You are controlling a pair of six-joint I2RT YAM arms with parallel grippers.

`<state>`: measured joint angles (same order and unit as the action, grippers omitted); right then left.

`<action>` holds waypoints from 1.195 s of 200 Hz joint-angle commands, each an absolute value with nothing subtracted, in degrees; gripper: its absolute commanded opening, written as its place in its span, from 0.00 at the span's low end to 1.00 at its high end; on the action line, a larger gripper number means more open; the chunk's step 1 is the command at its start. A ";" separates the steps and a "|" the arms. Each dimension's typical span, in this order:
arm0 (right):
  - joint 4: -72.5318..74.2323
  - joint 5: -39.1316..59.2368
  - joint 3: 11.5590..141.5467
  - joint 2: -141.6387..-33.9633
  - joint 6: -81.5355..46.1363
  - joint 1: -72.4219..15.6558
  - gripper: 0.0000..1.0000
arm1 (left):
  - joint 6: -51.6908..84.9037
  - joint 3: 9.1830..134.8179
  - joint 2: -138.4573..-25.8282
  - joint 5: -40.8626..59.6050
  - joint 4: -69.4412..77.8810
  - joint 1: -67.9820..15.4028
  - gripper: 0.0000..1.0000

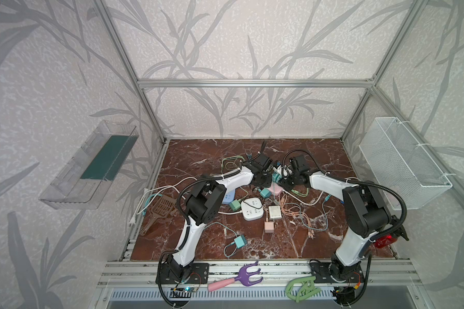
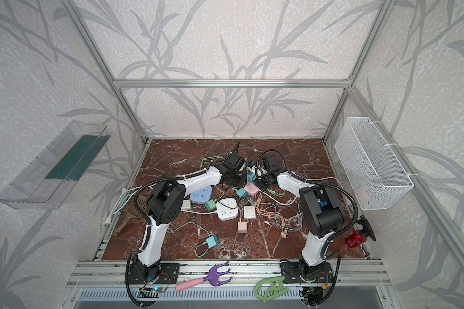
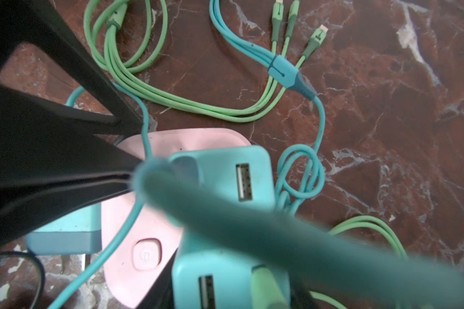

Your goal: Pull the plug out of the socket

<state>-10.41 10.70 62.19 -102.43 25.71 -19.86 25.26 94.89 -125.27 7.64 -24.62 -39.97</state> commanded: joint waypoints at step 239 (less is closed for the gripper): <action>-23.20 7.56 72.24 -102.83 22.28 -21.59 0.29 | 24.83 92.68 -129.29 8.06 -32.02 -39.64 0.37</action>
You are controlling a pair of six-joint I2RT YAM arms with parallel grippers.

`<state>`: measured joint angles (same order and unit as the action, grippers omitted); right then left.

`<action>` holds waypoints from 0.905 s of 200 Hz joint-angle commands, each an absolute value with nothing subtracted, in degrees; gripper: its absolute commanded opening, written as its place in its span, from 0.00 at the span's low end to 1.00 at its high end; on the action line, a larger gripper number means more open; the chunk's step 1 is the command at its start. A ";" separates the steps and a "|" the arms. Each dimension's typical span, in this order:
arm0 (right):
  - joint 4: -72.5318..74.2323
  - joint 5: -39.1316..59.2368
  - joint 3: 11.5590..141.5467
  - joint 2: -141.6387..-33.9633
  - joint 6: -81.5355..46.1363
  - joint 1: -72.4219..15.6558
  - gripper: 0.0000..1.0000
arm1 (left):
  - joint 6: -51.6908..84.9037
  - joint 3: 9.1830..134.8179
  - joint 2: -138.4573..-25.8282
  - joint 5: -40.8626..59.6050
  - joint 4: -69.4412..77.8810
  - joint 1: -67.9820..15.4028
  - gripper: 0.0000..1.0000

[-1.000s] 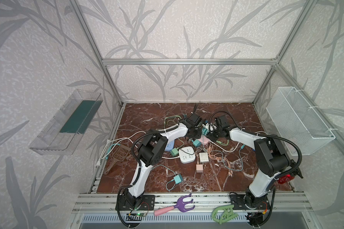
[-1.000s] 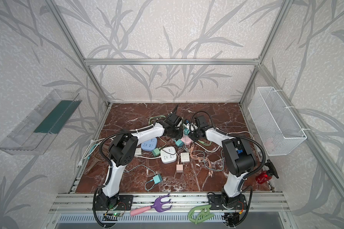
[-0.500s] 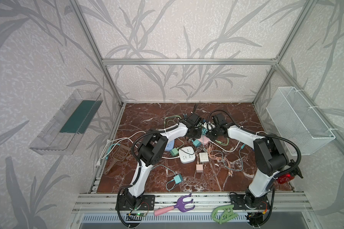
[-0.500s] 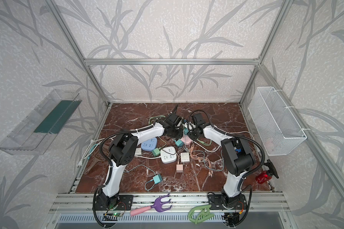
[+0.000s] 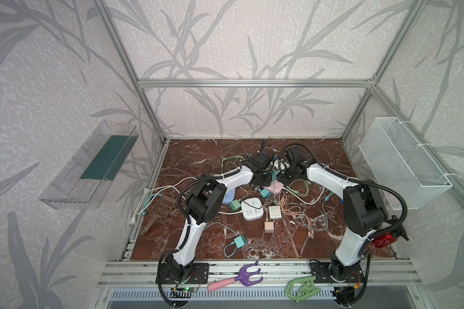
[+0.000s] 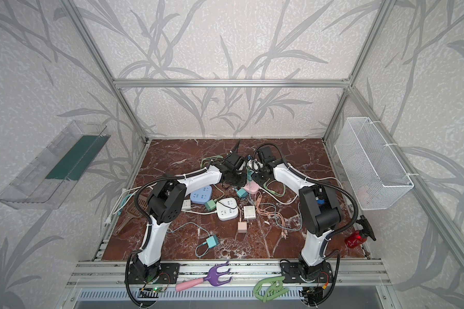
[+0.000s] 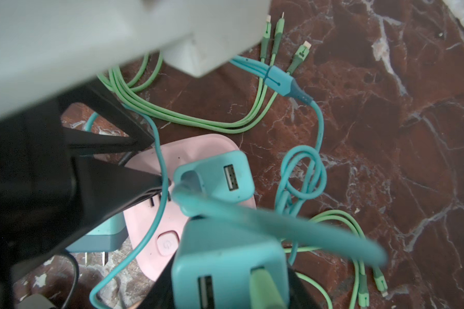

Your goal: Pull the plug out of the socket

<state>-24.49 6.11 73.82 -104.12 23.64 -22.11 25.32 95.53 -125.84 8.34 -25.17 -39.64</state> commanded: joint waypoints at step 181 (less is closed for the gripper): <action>-25.22 22.83 67.58 -98.47 10.84 -10.50 0.29 | 26.33 90.48 -126.83 8.64 -28.13 -39.53 0.37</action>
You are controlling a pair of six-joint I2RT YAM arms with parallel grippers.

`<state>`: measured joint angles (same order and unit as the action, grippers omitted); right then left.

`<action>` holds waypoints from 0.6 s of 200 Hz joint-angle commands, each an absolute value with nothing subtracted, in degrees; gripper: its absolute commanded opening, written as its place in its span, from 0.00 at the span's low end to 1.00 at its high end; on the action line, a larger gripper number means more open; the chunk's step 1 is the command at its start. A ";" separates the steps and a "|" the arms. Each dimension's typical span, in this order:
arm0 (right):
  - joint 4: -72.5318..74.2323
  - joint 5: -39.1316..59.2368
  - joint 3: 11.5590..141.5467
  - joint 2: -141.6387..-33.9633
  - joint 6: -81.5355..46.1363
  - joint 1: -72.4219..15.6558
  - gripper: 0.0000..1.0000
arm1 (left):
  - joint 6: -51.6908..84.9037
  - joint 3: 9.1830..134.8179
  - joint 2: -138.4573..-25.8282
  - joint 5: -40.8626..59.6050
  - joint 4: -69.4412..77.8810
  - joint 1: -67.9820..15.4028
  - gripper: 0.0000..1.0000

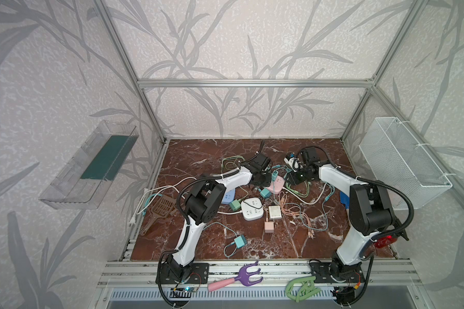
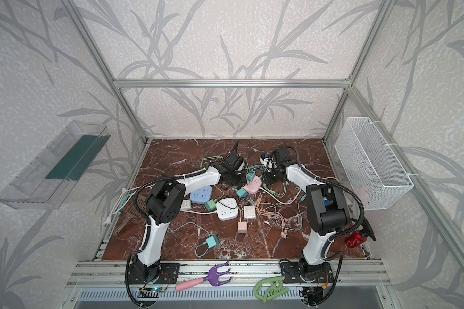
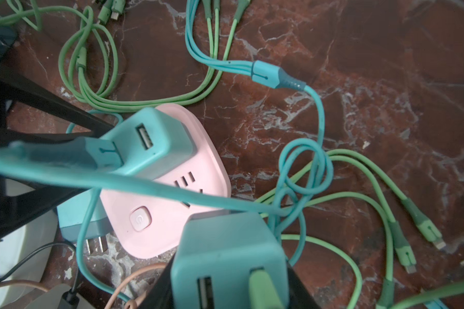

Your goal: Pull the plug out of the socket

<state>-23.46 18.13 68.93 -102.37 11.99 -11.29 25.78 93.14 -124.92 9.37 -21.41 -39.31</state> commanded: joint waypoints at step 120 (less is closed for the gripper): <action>-29.73 12.19 67.97 -100.19 13.54 -9.75 0.31 | 26.53 89.91 -126.56 8.74 -28.04 -39.38 0.37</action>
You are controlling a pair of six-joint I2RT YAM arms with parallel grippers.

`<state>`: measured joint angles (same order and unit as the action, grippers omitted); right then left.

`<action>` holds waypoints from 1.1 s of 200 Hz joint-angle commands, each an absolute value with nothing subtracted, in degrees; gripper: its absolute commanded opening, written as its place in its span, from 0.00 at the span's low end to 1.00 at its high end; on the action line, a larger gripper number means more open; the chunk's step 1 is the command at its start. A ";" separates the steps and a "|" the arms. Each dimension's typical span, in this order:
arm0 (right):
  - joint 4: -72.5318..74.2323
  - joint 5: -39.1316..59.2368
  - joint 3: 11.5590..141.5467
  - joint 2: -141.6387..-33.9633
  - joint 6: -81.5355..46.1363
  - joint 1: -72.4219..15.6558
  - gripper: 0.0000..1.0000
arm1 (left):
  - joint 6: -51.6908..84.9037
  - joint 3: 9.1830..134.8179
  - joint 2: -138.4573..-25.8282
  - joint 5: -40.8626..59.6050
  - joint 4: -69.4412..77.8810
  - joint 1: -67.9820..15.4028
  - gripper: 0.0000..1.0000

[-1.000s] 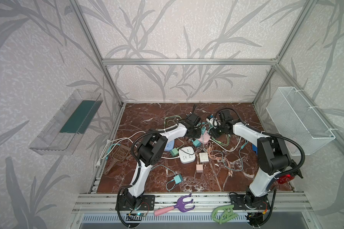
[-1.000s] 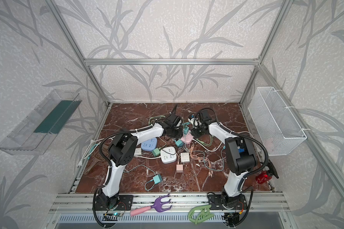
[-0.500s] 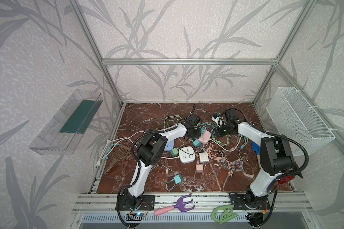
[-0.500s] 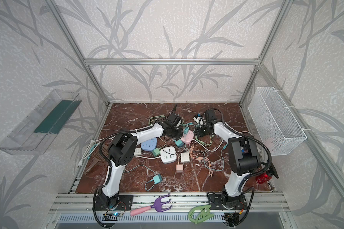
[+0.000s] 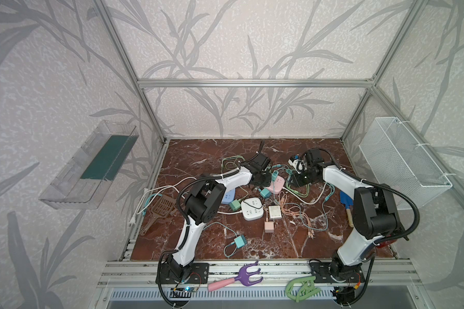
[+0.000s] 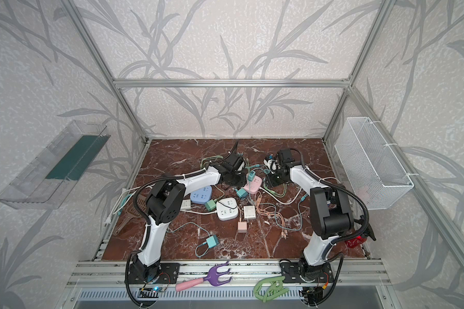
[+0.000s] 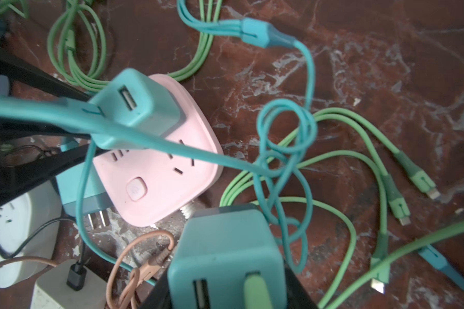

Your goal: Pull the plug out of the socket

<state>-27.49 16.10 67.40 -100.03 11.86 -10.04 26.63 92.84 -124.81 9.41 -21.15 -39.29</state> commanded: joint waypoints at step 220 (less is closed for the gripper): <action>-46.74 2.10 75.65 -105.94 11.49 -9.67 0.34 | 25.93 88.59 -125.33 8.90 -26.91 -39.27 0.37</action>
